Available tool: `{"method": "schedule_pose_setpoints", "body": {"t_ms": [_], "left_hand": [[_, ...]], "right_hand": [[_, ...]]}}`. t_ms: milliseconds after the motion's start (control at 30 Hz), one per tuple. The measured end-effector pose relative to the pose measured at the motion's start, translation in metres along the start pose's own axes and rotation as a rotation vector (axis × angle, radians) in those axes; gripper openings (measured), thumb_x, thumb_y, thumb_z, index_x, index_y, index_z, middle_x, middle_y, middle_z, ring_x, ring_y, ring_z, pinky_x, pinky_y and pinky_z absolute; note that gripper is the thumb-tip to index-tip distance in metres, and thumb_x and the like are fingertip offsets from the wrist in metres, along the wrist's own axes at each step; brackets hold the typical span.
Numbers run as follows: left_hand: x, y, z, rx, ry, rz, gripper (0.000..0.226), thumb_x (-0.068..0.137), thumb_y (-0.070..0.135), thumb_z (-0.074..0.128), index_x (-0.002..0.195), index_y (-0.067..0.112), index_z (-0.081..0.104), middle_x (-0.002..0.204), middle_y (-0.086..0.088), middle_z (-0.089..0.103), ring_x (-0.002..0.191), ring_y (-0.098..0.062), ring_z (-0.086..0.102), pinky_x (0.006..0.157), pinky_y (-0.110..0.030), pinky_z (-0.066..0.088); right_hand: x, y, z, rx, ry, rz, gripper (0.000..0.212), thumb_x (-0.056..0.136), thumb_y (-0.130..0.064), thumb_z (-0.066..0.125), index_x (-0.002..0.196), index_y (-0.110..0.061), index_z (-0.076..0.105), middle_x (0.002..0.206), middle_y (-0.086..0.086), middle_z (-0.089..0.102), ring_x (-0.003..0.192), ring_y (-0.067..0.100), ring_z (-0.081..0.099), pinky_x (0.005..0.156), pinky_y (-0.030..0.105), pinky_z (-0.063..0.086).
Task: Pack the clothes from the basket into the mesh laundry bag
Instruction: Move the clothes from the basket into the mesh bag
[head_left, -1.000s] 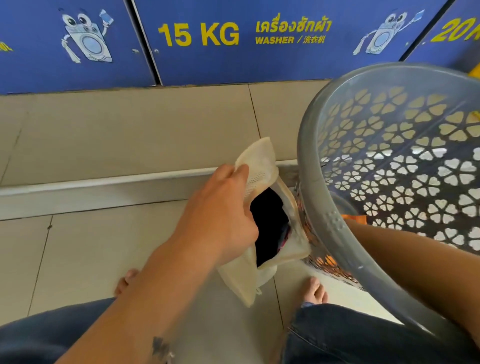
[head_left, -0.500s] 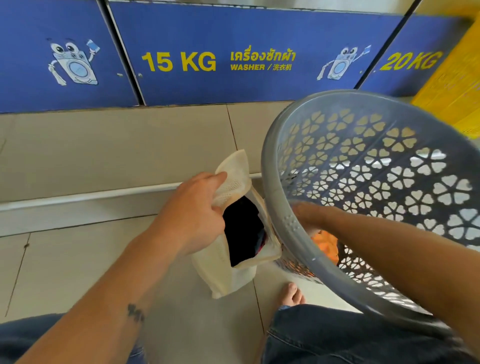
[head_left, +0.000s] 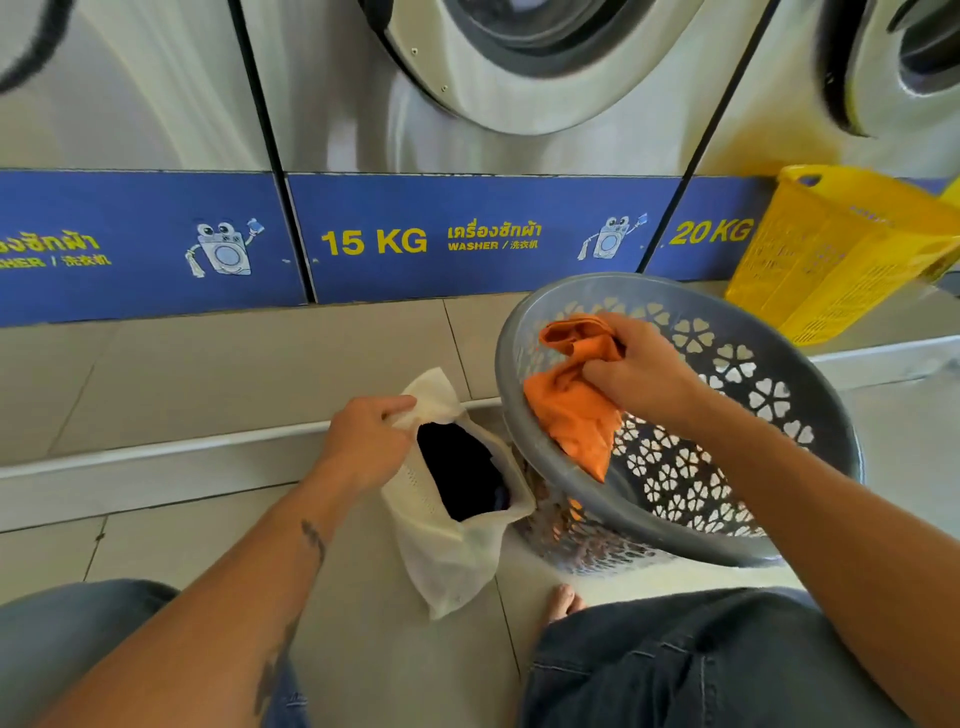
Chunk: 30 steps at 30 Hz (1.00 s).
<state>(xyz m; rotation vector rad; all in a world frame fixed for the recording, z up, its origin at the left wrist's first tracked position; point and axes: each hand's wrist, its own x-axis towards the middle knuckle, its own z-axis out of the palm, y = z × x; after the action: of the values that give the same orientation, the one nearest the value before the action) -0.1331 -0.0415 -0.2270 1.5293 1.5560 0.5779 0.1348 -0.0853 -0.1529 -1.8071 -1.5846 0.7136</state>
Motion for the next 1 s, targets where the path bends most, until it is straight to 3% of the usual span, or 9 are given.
{"method": "schedule_pose_setpoints", "body": {"t_ms": [100, 267, 333, 467, 567, 667, 800, 867, 1000], "left_hand": [[-0.007, -0.001, -0.009, -0.091, 0.033, -0.023, 0.037, 0.083, 0.012, 0.067, 0.115, 0.031, 0.071, 0.124, 0.001, 0.066, 0.094, -0.016, 0.062, 0.077, -0.026, 0.048], [-0.022, 0.012, -0.027, -0.247, 0.088, -0.019, 0.037, 0.076, 0.019, 0.071, 0.111, 0.031, 0.073, 0.115, 0.003, 0.068, 0.094, -0.015, 0.065, 0.077, -0.031, 0.055], [-0.028, 0.021, -0.038, -0.334, 0.128, 0.037, 0.036, 0.074, 0.017, 0.068, 0.108, 0.027, 0.075, 0.107, 0.003, 0.073, 0.092, -0.013, 0.068, 0.081, -0.033, 0.056], [-0.039, 0.038, -0.062, -0.495, 0.134, 0.138, 0.033, 0.081, 0.004, 0.064, 0.102, 0.026, 0.077, 0.097, 0.002, 0.077, 0.095, -0.019, 0.071, 0.090, -0.047, 0.055], [-0.048, 0.050, -0.077, -0.596, 0.106, 0.173, 0.039, 0.084, -0.002, 0.062, 0.103, 0.029, 0.076, 0.105, 0.002, 0.075, 0.102, -0.021, 0.069, 0.092, -0.044, 0.053], [-0.057, 0.057, -0.083, -0.610, 0.045, 0.220, 0.044, 0.087, 0.000, 0.060, 0.104, 0.037, 0.075, 0.114, 0.006, 0.072, 0.105, -0.019, 0.067, 0.090, -0.041, 0.054], [-0.058, 0.054, -0.079, -0.580, 0.071, 0.198, 0.047, 0.086, -0.004, 0.059, 0.107, 0.036, 0.073, 0.113, 0.007, 0.071, 0.101, -0.017, 0.067, 0.089, -0.041, 0.055], [-0.059, 0.051, -0.073, -0.557, 0.076, 0.183, 0.047, 0.086, -0.004, 0.059, 0.109, 0.034, 0.073, 0.115, 0.007, 0.070, 0.103, -0.016, 0.066, 0.091, -0.040, 0.054], [-0.061, 0.052, -0.064, -0.543, 0.029, 0.188, 0.048, 0.085, -0.005, 0.057, 0.111, 0.033, 0.072, 0.113, 0.007, 0.071, 0.103, -0.017, 0.066, 0.086, -0.035, 0.054]], "right_hand": [[-0.019, -0.040, -0.005, 0.265, 0.141, -0.100, 0.051, 0.084, 0.010, 0.052, 0.108, -0.032, 0.069, 0.088, -0.027, 0.074, 0.084, -0.008, 0.068, 0.067, 0.012, 0.051], [-0.033, -0.086, 0.020, 0.577, 0.318, -0.204, 0.044, 0.084, 0.005, 0.053, 0.115, -0.023, 0.066, 0.101, 0.004, 0.077, 0.091, 0.019, 0.074, 0.073, 0.034, 0.061], [-0.036, -0.095, 0.041, 0.606, 0.341, -0.236, 0.044, 0.082, 0.003, 0.054, 0.114, -0.025, 0.066, 0.104, 0.002, 0.076, 0.094, 0.018, 0.072, 0.078, 0.039, 0.061], [-0.039, -0.093, 0.089, 0.565, 0.318, -0.205, 0.035, 0.084, 0.008, 0.054, 0.109, -0.016, 0.064, 0.082, -0.001, 0.068, 0.066, 0.004, 0.055, 0.060, 0.024, 0.048], [-0.040, -0.089, 0.119, 0.453, 0.252, -0.227, 0.030, 0.083, 0.008, 0.055, 0.100, -0.016, 0.060, 0.082, -0.012, 0.061, 0.072, -0.004, 0.055, 0.071, 0.014, 0.044], [-0.037, -0.078, 0.144, 0.334, 0.088, -0.231, 0.032, 0.080, 0.002, 0.053, 0.096, -0.024, 0.061, 0.085, -0.015, 0.062, 0.080, -0.001, 0.058, 0.079, 0.022, 0.047], [-0.025, -0.063, 0.134, 0.188, -0.380, -0.097, 0.047, 0.090, -0.004, 0.048, 0.124, -0.030, 0.066, 0.115, -0.005, 0.072, 0.101, 0.010, 0.063, 0.094, 0.038, 0.054], [-0.024, -0.061, 0.121, 0.156, -0.597, -0.026, 0.052, 0.092, -0.003, 0.045, 0.133, -0.030, 0.062, 0.125, -0.003, 0.069, 0.104, 0.012, 0.062, 0.092, 0.033, 0.053], [-0.026, -0.064, 0.122, -0.034, -0.726, -0.004, 0.055, 0.093, 0.000, 0.041, 0.142, -0.021, 0.052, 0.133, -0.003, 0.055, 0.115, 0.017, 0.055, 0.093, 0.031, 0.051]]}}
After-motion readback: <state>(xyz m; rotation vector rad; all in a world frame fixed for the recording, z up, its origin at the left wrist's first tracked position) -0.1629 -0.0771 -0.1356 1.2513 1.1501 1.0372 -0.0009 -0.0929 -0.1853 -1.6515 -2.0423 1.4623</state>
